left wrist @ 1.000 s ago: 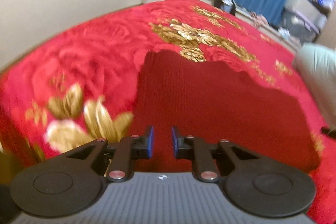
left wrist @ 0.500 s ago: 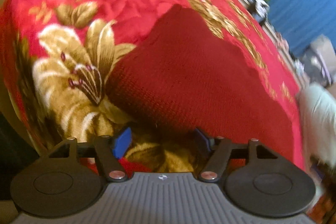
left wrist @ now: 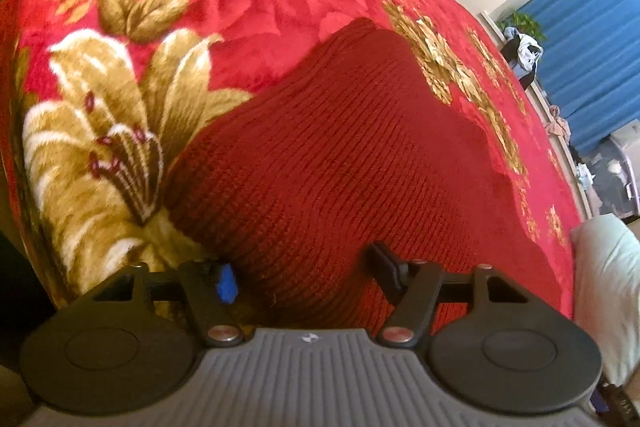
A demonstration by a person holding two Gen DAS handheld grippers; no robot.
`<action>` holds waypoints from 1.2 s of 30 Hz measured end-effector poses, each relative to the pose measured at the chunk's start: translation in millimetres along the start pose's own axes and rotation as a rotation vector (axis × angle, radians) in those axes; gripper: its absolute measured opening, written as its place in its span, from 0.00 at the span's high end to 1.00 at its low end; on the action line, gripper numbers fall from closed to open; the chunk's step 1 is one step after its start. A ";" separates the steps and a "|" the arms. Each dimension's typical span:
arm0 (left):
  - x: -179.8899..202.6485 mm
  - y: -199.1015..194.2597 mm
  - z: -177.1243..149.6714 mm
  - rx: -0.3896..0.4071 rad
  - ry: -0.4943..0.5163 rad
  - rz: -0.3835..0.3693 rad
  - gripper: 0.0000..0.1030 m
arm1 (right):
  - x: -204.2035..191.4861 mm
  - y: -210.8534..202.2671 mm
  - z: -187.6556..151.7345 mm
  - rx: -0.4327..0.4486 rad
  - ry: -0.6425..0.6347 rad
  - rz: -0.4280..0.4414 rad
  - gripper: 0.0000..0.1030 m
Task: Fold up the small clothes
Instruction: 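Grasp the sweater hem with the left tool and lift it, then fold the hem up toward the collar with the left tool and release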
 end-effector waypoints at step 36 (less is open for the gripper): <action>250.1 -82.8 -98.8 0.385 1.040 -0.090 0.86 | 49.4 -12.5 29.4 0.086 0.197 -0.022 0.52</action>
Point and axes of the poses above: each gripper's, at about its wrist camera, not at the fingertips, and y roughly the way its jaws point, x to its right, z to its top, the point moved 3 cm from there along y, roughly the way its jaws point
